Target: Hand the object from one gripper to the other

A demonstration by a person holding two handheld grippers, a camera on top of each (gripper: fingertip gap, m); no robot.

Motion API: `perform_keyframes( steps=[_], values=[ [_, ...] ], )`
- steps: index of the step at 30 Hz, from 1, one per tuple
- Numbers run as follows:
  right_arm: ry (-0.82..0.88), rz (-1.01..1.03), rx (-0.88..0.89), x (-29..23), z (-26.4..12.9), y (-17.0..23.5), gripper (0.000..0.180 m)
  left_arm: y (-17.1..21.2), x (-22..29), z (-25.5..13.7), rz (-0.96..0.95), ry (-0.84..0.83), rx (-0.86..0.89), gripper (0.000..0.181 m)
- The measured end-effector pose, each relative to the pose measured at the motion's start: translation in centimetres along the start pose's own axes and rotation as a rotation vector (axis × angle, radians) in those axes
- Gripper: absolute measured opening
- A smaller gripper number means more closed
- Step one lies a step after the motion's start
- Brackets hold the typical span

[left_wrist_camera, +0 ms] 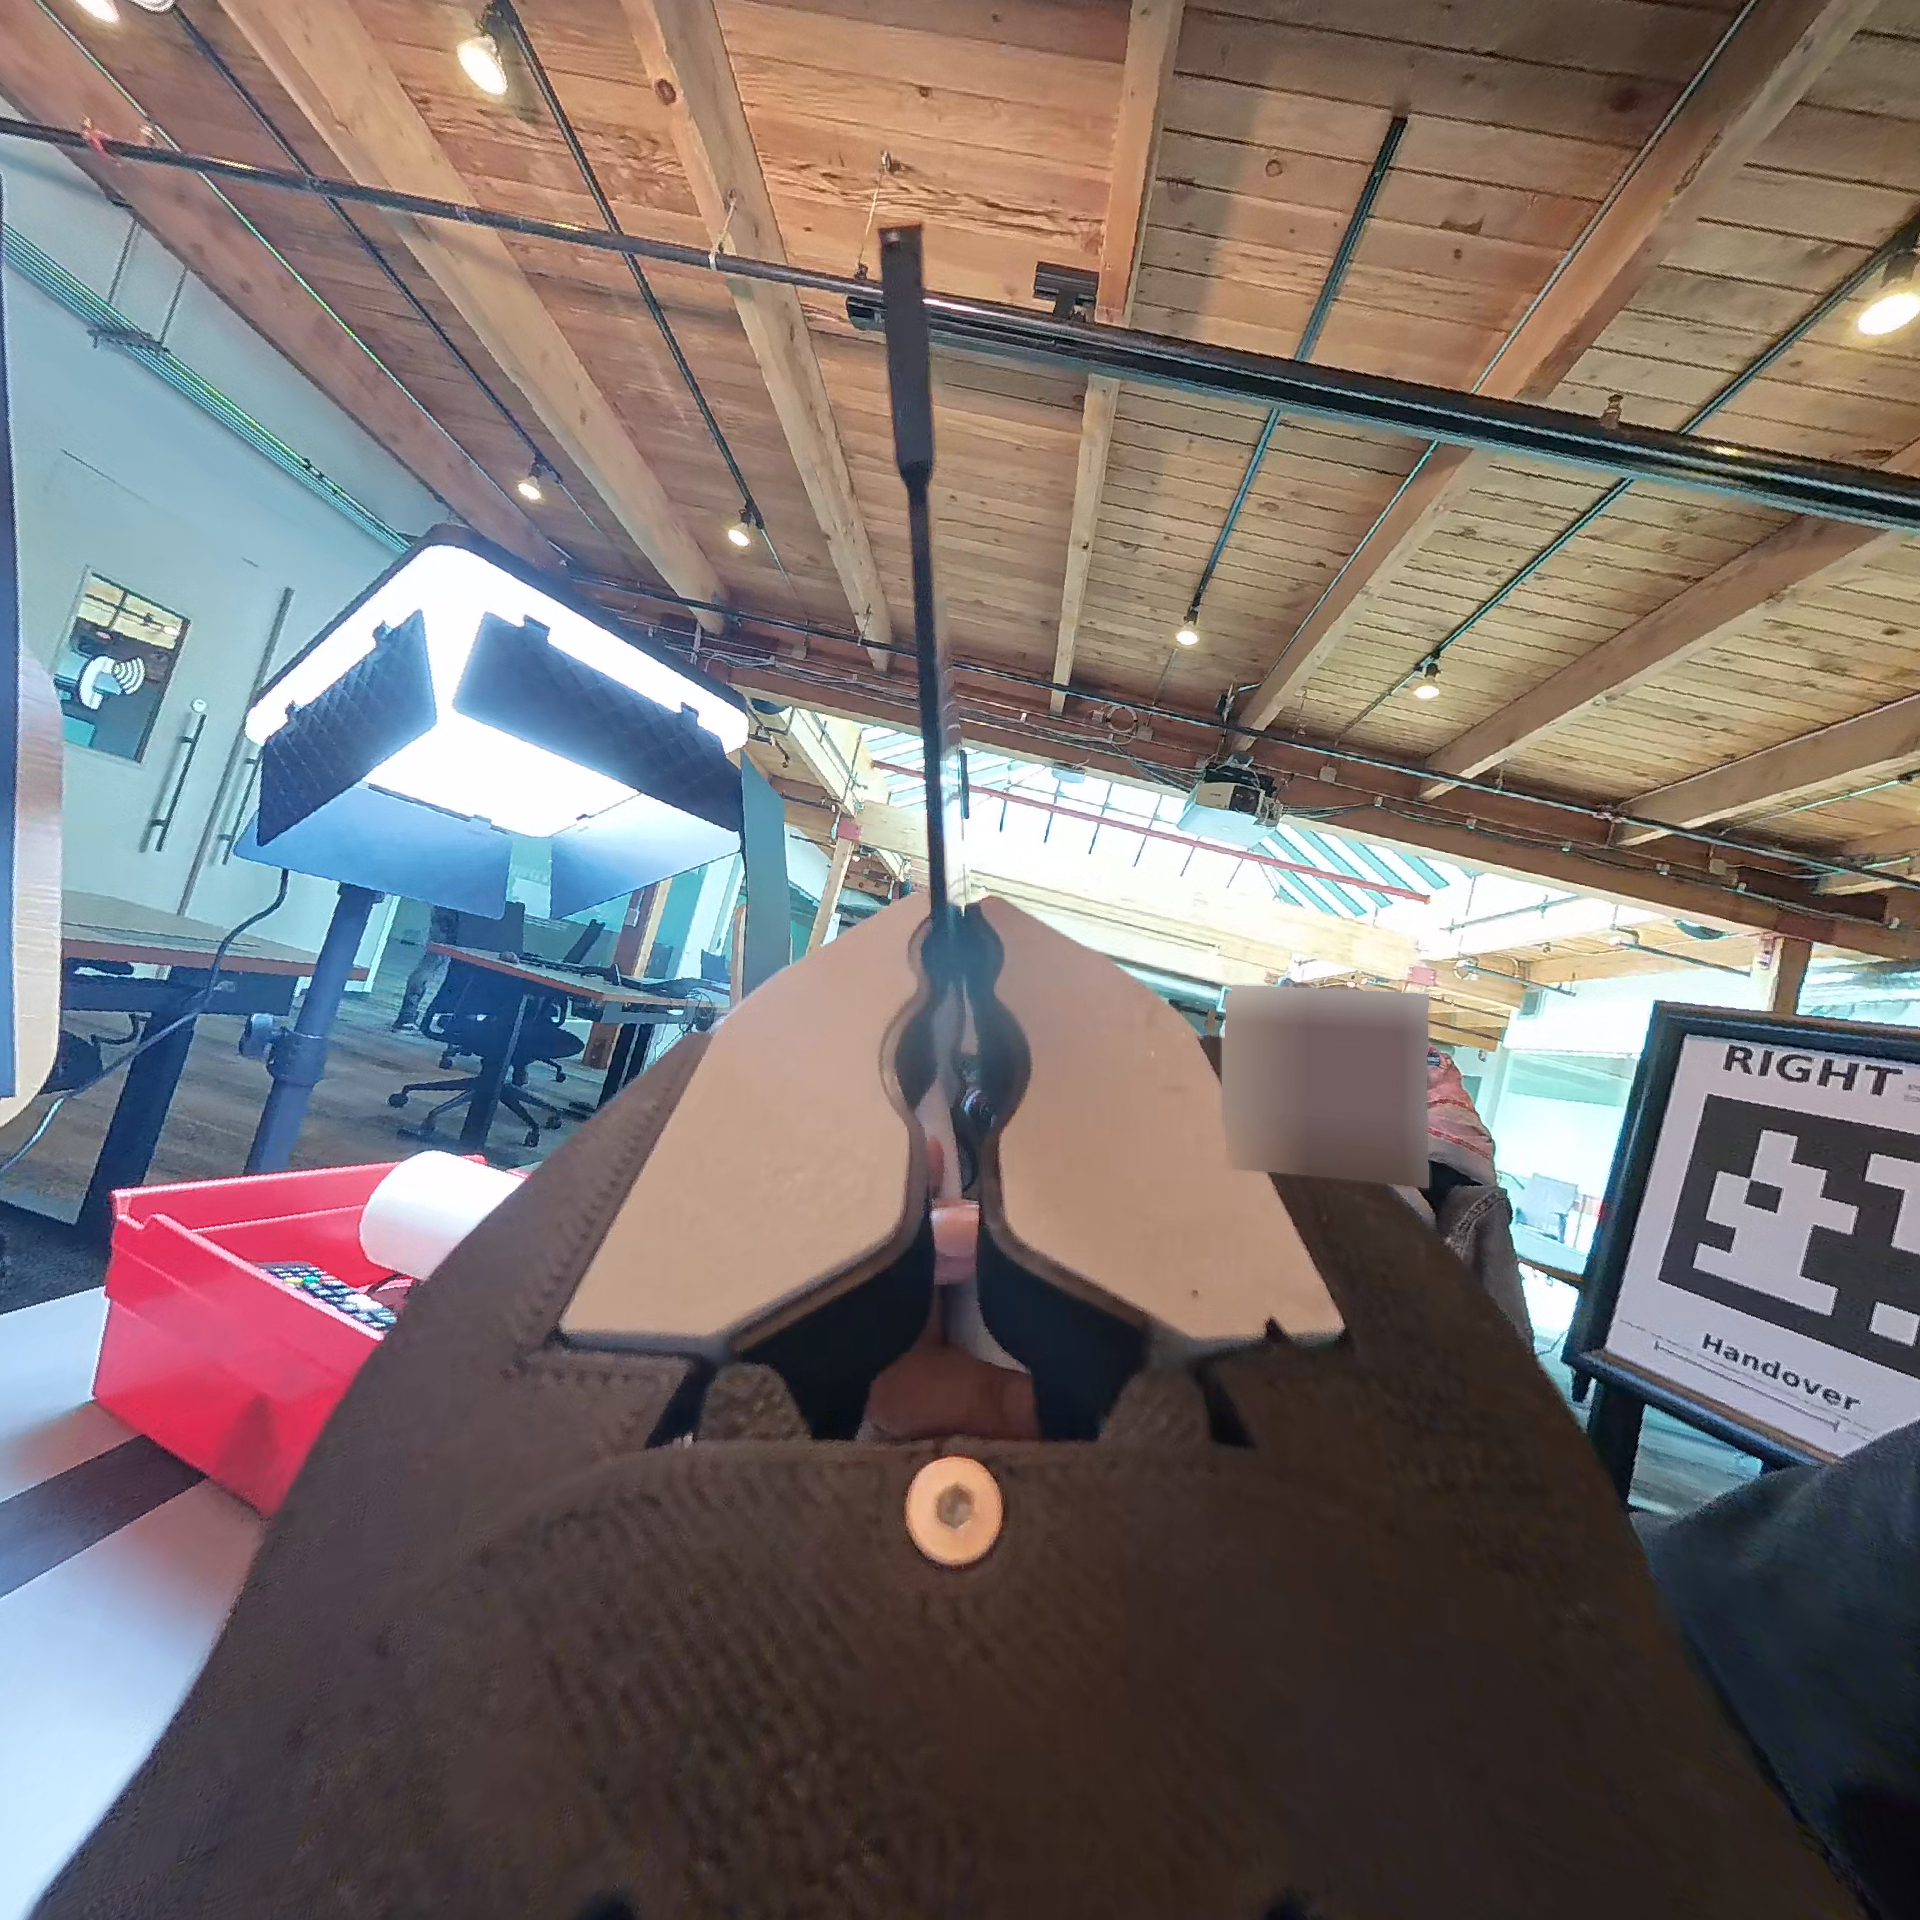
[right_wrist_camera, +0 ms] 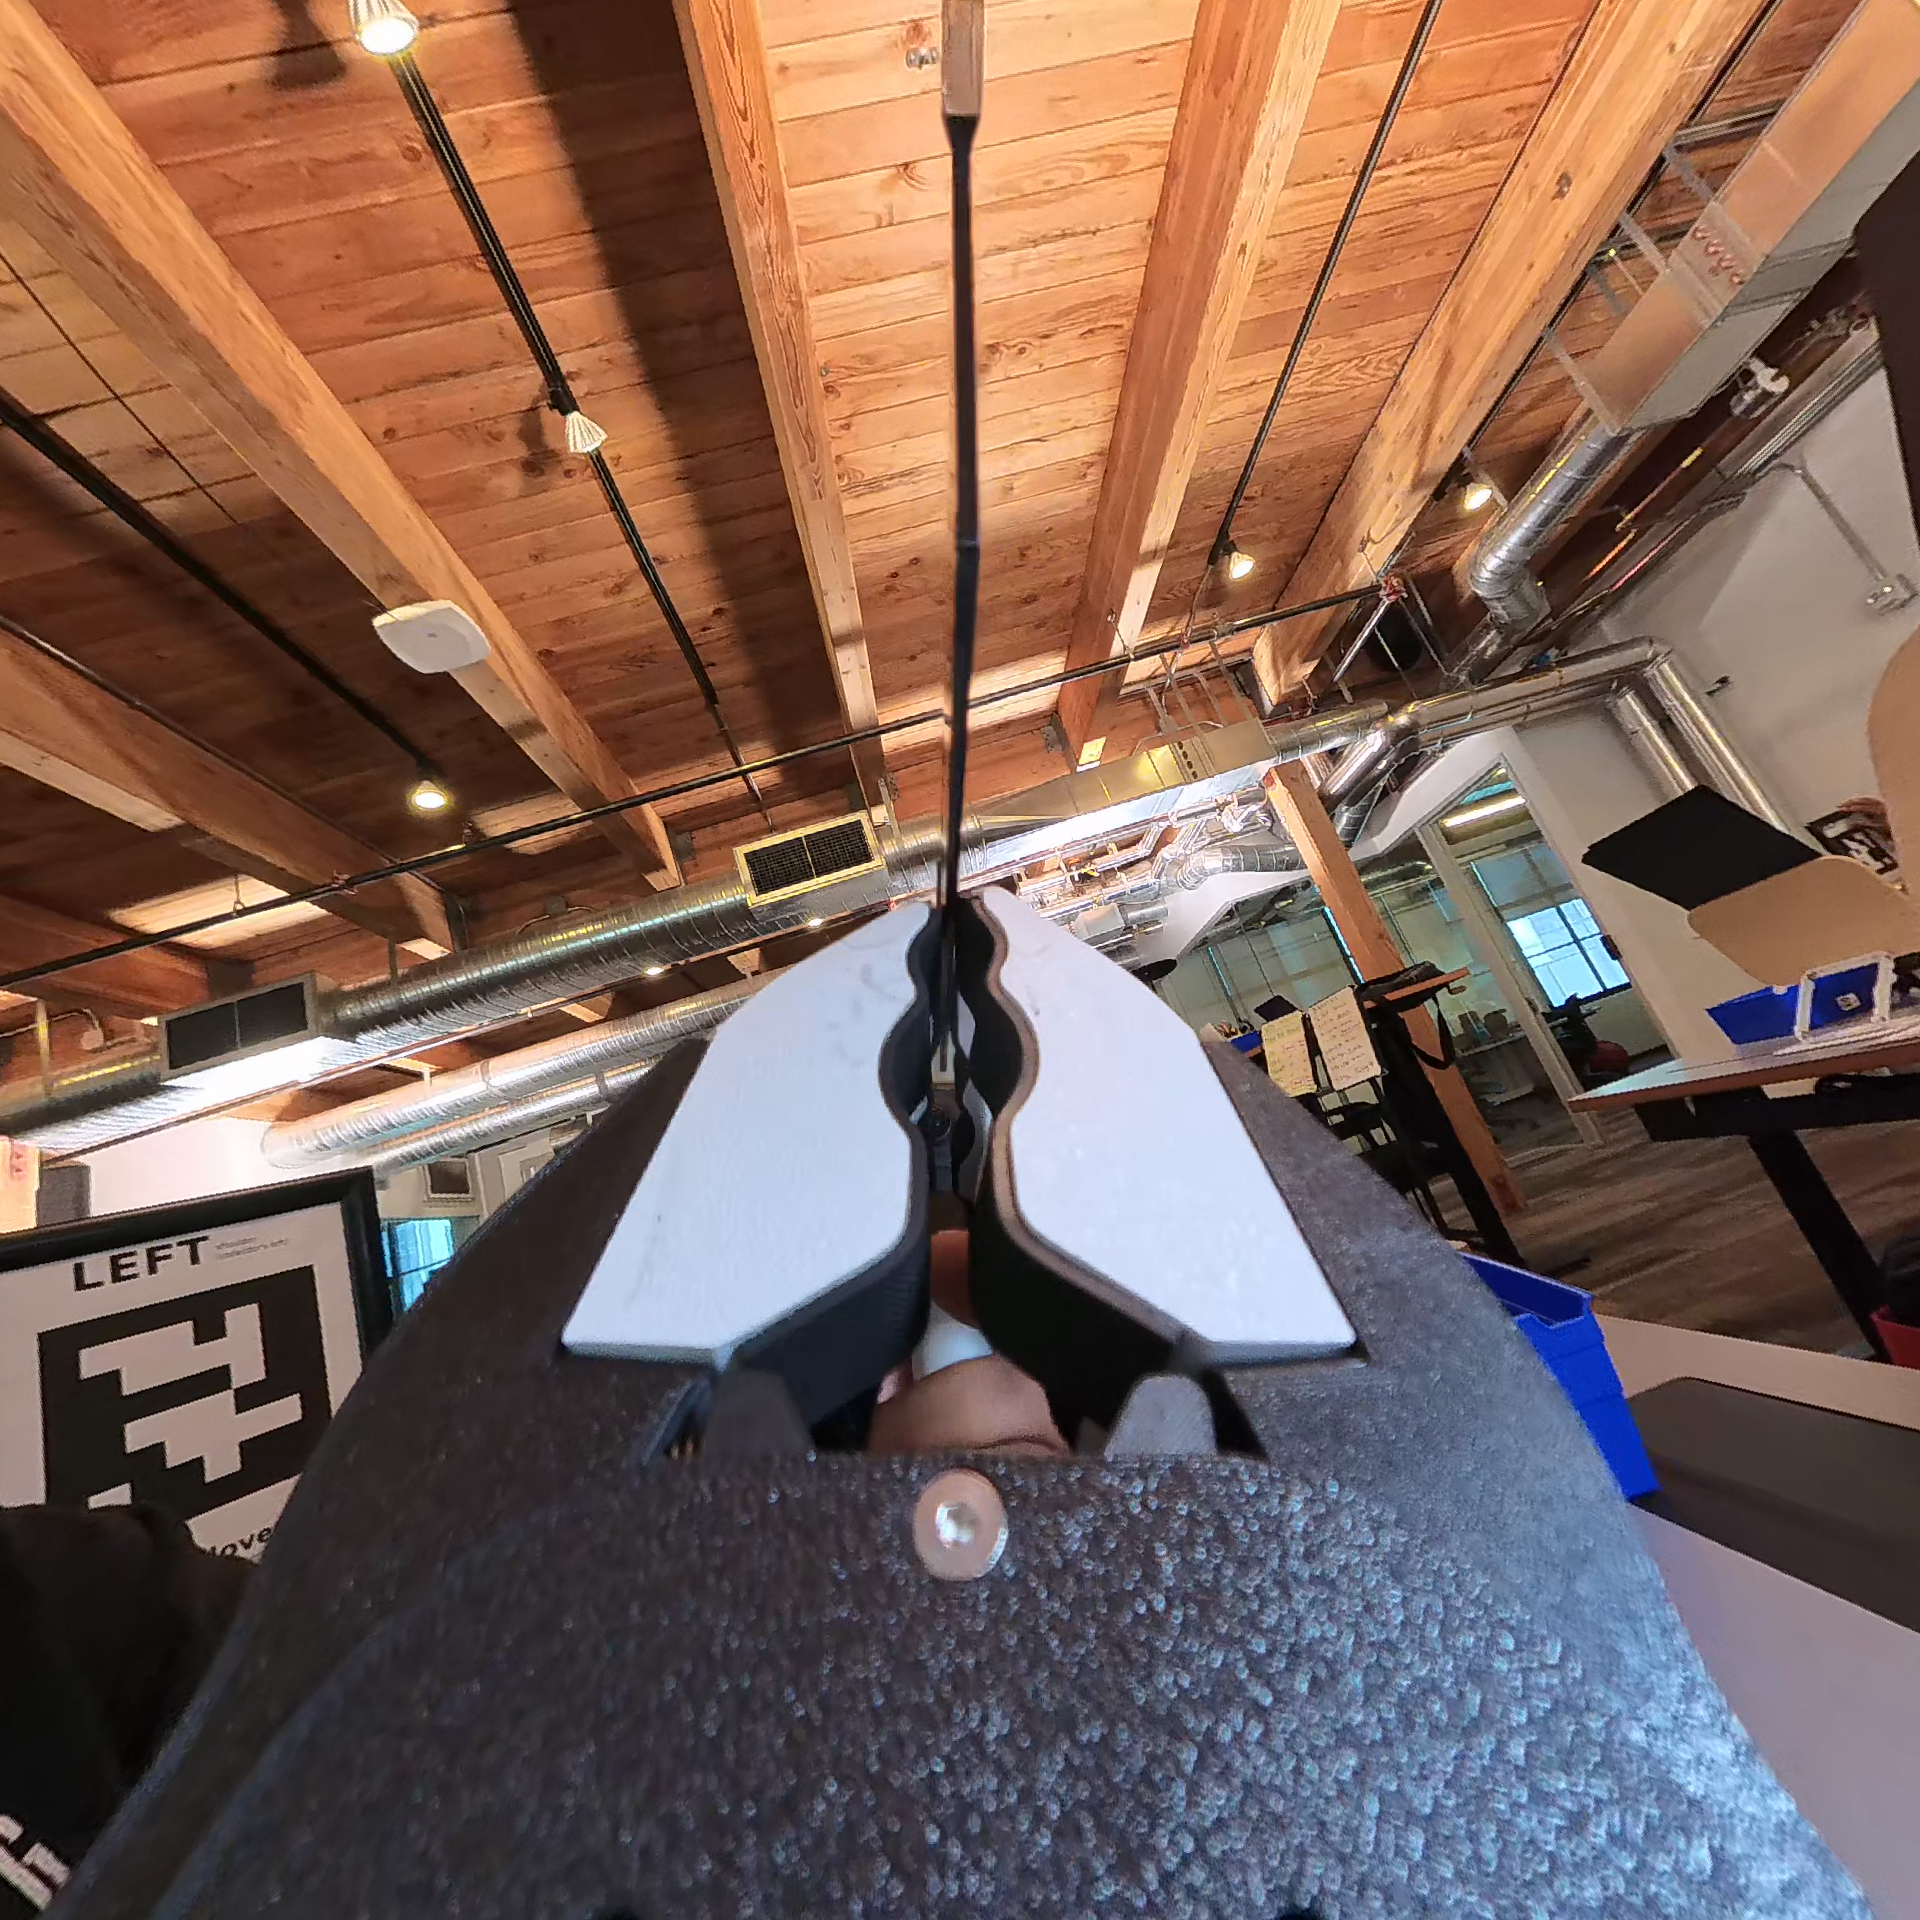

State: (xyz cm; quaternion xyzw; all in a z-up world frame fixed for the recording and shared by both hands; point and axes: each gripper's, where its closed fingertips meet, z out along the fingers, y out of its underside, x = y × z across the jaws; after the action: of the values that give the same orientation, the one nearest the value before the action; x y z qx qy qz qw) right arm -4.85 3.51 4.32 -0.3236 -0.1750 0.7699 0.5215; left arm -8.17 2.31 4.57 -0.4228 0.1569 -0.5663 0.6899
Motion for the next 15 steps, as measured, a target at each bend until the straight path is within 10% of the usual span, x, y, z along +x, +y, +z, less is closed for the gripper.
perform_keyframes(
  steps=[15],
  values=[
    [-0.010,-0.013,-0.019,-0.5,0.3,0.6,0.008,1.4,0.7,0.6,0.004,0.017,-0.049,0.003]
  ],
)
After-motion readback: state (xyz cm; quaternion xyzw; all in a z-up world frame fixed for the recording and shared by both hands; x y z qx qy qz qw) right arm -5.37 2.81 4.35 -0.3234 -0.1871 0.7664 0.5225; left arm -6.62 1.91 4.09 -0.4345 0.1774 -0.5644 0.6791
